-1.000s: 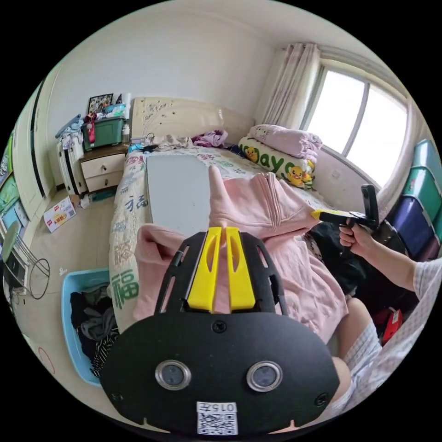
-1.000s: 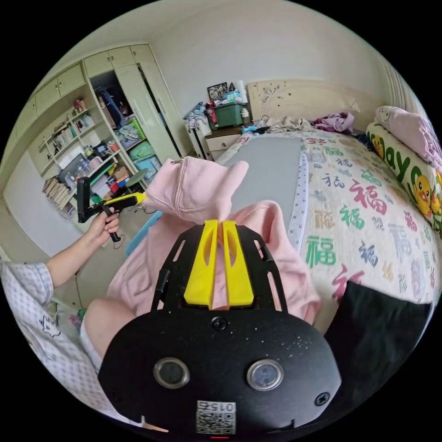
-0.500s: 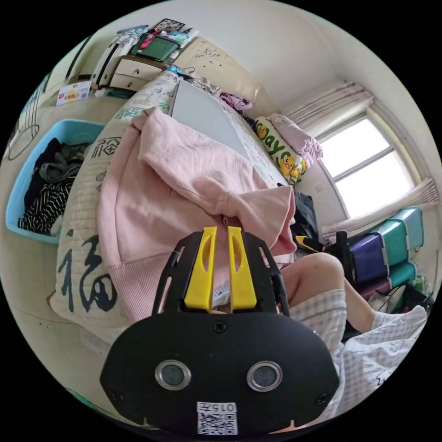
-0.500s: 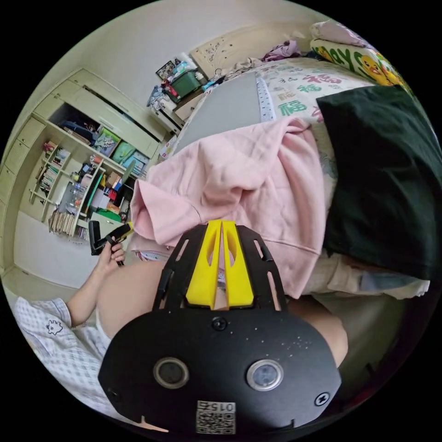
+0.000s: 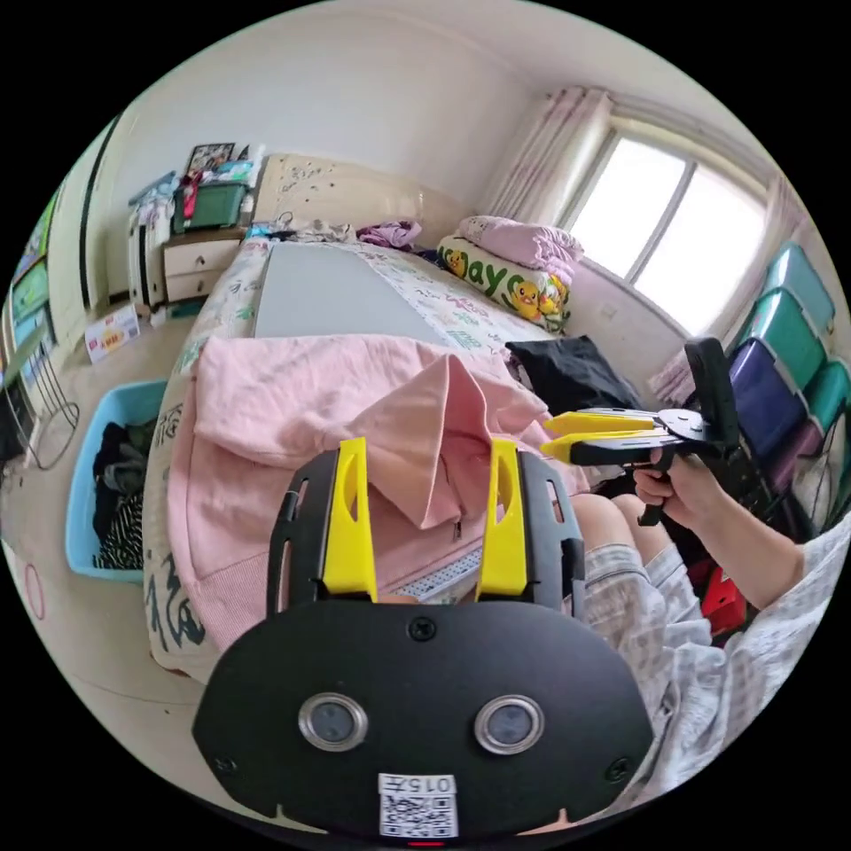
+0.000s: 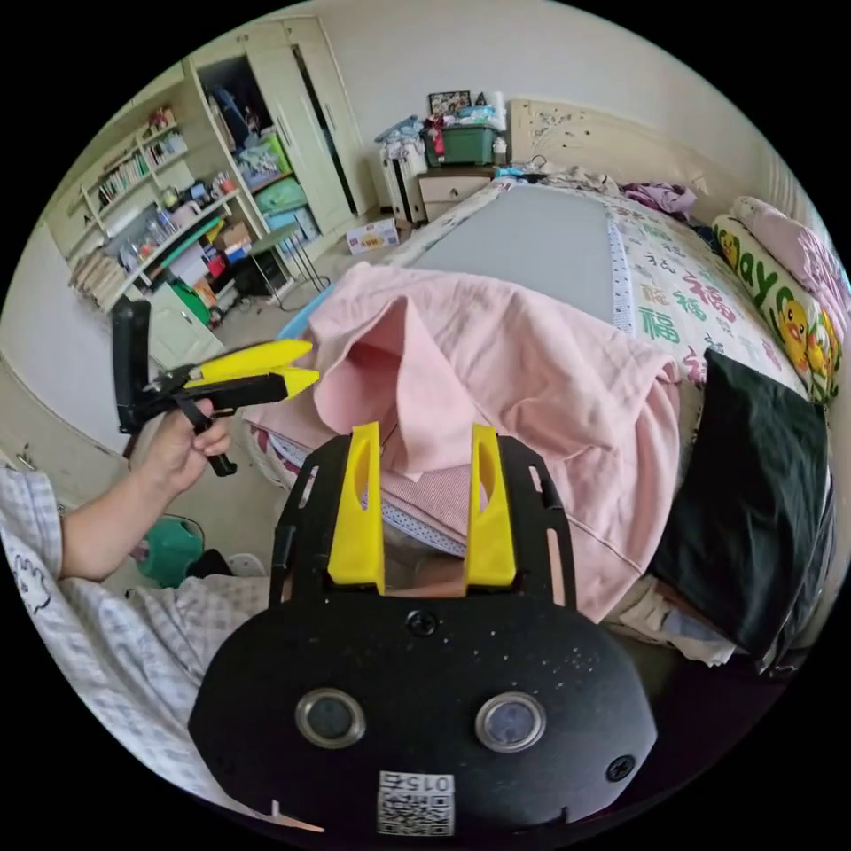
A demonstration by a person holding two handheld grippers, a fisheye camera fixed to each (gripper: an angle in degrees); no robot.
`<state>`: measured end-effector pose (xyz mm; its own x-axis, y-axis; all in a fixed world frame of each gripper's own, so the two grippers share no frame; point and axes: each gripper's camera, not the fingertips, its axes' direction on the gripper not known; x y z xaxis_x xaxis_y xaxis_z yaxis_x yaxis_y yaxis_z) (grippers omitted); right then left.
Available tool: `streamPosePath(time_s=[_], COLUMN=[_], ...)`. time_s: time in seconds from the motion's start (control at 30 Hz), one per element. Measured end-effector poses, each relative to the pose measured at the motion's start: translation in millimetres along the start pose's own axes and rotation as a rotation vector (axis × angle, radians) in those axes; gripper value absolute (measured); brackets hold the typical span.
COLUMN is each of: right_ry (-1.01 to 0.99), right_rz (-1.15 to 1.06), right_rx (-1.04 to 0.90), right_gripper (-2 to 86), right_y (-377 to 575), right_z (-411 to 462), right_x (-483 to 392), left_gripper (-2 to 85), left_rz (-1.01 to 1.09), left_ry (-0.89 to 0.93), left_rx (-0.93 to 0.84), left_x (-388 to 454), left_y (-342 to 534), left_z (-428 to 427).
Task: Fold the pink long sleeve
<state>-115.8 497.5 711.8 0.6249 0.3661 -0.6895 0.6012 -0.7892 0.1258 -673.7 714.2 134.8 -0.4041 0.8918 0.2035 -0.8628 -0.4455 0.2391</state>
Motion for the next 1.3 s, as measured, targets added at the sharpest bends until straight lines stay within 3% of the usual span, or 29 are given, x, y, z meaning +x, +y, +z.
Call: streamPosePath(time_s=[0.13,0.27,0.37,0.53,0.6,0.67,0.93,1.13,1.3], right_ry=[0.069,-0.063,-0.006,0.003,0.034,0.017,0.055,0.011,-0.05], right_rz=[-0.011,0.125,0.149,0.072,0.064,0.086,0.071,0.094,0.124], right_rx=[-0.129,-0.01,0.019,-0.011,-0.027,-0.043,-0.112,-0.126,-0.12], right_gripper=[13.8,2.5,1.1,0.5,0.5,0.4,0.4,0.4,0.4], right_y=[-0.5,25.7,49.8,72.9,77.8,81.2,92.1,96.0,101.9], right_z=[41.1,18.0,-6.0,-5.3,6.2,14.7,28.3,25.5,18.5], right_x=[-10.4,20.9,30.8,11.1,0.0,-3.2,-10.6,-3.4,5.8], left_gripper=[13.9,3.5,0.0,2.3,11.0,13.8,10.1,8.4,7.9], left_rz=[-0.025,-0.19,-0.215,-0.195,-0.147,-0.086,-0.071,0.222,0.164], left_ry=[-0.077,-0.001,0.048,0.044,0.07,0.02,-0.142,-0.334,-0.333], left_rx=[-0.095,-0.051,-0.067,-0.065,-0.064,-0.135,-0.187,-0.24,-0.239], left_x=[0.4,-31.0,-41.9,-20.2,6.0,24.5,46.7,89.4,85.8], left_y=[6.0,30.1,53.6,74.1,72.5,72.3,93.0,109.5,119.9], left_z=[32.7,25.6,18.3,8.2,20.2,42.9,99.7,117.4,119.2])
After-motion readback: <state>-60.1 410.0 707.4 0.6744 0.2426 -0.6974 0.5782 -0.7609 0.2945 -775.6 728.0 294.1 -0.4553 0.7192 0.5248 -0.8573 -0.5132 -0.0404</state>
